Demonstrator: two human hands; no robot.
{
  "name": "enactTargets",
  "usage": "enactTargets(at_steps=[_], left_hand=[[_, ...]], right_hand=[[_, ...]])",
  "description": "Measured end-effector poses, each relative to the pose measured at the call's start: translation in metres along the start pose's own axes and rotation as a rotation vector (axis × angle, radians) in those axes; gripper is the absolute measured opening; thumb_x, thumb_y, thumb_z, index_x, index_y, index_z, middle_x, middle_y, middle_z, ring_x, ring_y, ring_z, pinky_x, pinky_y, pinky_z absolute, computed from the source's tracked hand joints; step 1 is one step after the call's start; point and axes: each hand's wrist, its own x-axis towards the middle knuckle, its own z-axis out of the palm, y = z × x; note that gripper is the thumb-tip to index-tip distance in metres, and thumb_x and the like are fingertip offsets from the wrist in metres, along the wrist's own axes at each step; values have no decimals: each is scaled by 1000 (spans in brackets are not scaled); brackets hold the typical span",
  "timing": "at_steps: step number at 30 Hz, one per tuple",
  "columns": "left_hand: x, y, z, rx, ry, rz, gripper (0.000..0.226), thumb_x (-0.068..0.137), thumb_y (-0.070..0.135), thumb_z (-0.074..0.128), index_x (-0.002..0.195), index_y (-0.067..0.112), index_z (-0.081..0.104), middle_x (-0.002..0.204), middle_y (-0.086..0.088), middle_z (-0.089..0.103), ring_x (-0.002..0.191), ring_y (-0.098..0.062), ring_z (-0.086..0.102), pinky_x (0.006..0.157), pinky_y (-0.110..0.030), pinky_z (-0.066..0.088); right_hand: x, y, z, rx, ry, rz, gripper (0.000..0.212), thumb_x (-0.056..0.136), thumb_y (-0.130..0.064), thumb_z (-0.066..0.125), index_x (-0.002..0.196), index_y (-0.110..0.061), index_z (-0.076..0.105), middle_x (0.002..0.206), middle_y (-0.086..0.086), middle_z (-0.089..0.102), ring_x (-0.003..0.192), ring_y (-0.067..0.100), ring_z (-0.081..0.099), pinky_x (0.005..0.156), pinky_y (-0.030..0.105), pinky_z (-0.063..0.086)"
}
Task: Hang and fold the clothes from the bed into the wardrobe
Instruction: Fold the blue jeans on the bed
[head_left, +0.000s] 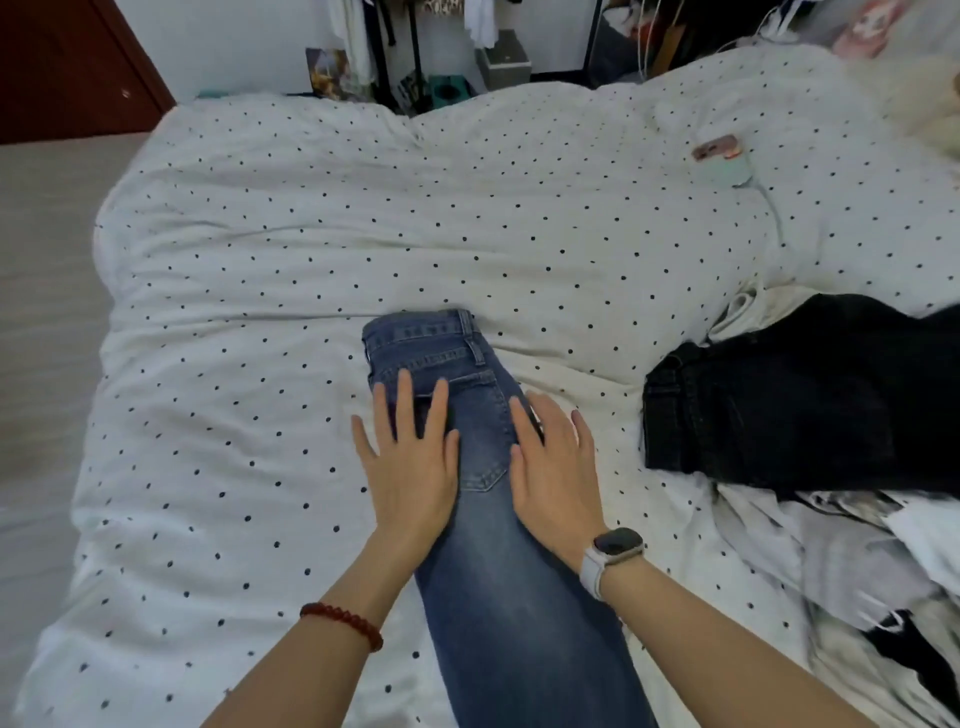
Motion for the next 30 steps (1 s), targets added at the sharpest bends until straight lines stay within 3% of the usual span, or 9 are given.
enactTargets(at_steps=[3,6,12,15,18,21,24,26,30], left_hand=[[-35,2,11,54,-84,53,52,95,42,25,143,25,36,151,-11,31,139,-32,15,109,-57,11],[-52,-1,19,65,-138,-4,53,95,43,25,144,25,32,152,-11,29,140,-36,14,107,-64,15],[-98,21,13,128,-157,159,57,90,43,32,142,19,38,150,-17,31,140,-36,14,109,-58,-1],[-162,37,9,109,-243,309,56,88,42,37,139,22,44,149,-14,34,139,-35,17,110,-59,4],[-231,53,9,96,-336,342,52,87,38,38,135,22,51,146,-10,39,137,-34,24,109,-60,12],[-286,65,8,85,-406,249,55,88,38,35,137,16,47,147,-11,39,137,-34,24,110,-59,8],[-333,79,5,67,-433,158,59,87,37,35,140,11,40,148,-16,35,139,-35,19,111,-57,4],[-357,85,4,31,-433,127,60,86,34,36,140,10,34,149,-19,29,140,-36,16,111,-54,5],[-407,100,-1,-141,-347,-15,67,85,12,56,143,2,24,150,-26,20,138,-39,14,115,-49,14]], right_hand=[[-53,-1,17,-105,-123,-123,45,97,-26,23,138,-10,33,142,11,45,132,22,30,108,52,16],[-92,12,30,-145,-249,-19,54,100,-36,6,140,-10,31,146,9,40,136,21,26,106,53,17],[-147,28,19,-134,-317,123,55,99,-36,5,144,-8,22,150,9,30,137,22,22,106,49,16],[-205,37,13,-35,-368,218,53,99,-34,14,145,-7,17,149,6,24,136,21,24,108,42,17],[-268,47,0,128,-470,259,58,95,-41,11,148,-18,6,154,4,10,140,18,20,115,36,20],[-329,57,-10,318,-526,410,59,92,-43,20,149,-28,14,151,1,29,131,18,38,110,36,33],[-369,64,-19,445,-441,561,42,93,-45,31,133,-36,39,123,-7,57,108,12,55,92,40,47],[-381,70,-24,426,-420,603,32,92,-41,34,119,-31,48,110,-5,60,97,13,58,83,40,50],[-404,75,-45,435,-400,582,29,95,-30,42,122,-20,44,119,2,54,102,18,55,89,37,47]])
